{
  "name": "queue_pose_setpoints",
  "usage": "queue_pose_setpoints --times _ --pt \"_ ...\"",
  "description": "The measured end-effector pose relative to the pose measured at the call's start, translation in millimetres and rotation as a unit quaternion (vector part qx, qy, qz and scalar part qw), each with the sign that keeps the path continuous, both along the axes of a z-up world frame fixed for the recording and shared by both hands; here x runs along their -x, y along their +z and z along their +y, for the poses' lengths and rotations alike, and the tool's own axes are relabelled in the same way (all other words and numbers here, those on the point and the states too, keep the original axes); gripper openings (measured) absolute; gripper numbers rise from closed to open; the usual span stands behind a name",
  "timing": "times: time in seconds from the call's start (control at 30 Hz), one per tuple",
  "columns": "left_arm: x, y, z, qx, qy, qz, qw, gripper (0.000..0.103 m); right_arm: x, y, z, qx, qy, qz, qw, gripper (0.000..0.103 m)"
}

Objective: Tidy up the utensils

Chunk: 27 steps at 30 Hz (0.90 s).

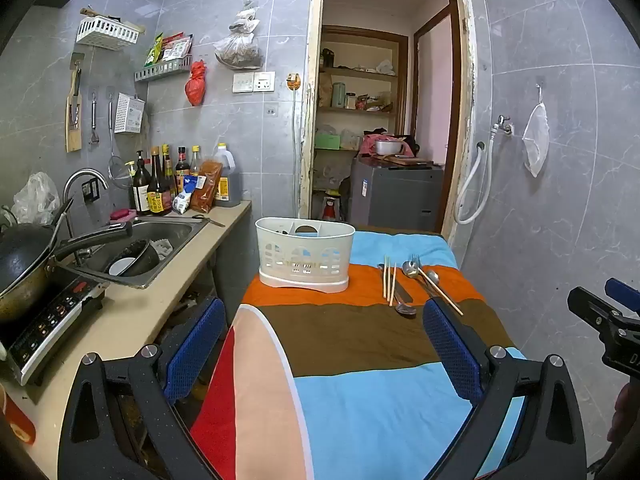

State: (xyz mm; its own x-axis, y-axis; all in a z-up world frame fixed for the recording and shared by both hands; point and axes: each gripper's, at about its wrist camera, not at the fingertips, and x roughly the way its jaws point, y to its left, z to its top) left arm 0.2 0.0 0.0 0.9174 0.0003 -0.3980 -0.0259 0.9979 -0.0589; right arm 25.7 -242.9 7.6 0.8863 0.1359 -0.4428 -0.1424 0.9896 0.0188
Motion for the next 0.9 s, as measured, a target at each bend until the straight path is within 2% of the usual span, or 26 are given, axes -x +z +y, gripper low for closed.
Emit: queue_pose_setpoints --times 0.9 --pt "0.4 -0.9 -1.3 0.003 -0.001 -0.005 1.0000 0.097 0.8 3.3 2.5 0.000 0.000 -0.005 1.000 0.103"
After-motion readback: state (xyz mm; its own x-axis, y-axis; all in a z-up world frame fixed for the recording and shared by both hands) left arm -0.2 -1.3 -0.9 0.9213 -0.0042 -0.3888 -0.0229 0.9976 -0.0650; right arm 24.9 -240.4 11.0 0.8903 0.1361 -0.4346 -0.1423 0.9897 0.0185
